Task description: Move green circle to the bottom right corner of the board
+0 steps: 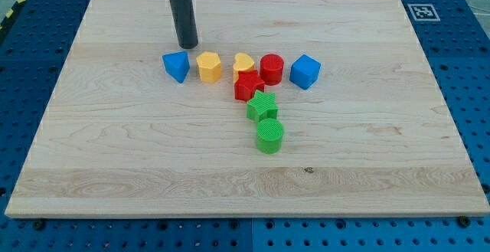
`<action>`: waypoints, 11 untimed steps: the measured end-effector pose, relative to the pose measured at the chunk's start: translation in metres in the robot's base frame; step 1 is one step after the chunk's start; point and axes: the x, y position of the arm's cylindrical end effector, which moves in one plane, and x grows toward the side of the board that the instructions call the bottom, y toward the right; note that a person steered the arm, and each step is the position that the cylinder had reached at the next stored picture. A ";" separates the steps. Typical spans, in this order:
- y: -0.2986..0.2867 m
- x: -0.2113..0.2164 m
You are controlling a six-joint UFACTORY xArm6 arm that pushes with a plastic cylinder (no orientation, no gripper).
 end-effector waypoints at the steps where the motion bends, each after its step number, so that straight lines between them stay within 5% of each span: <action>1: 0.021 0.009; 5: 0.072 0.043; 11: 0.065 0.144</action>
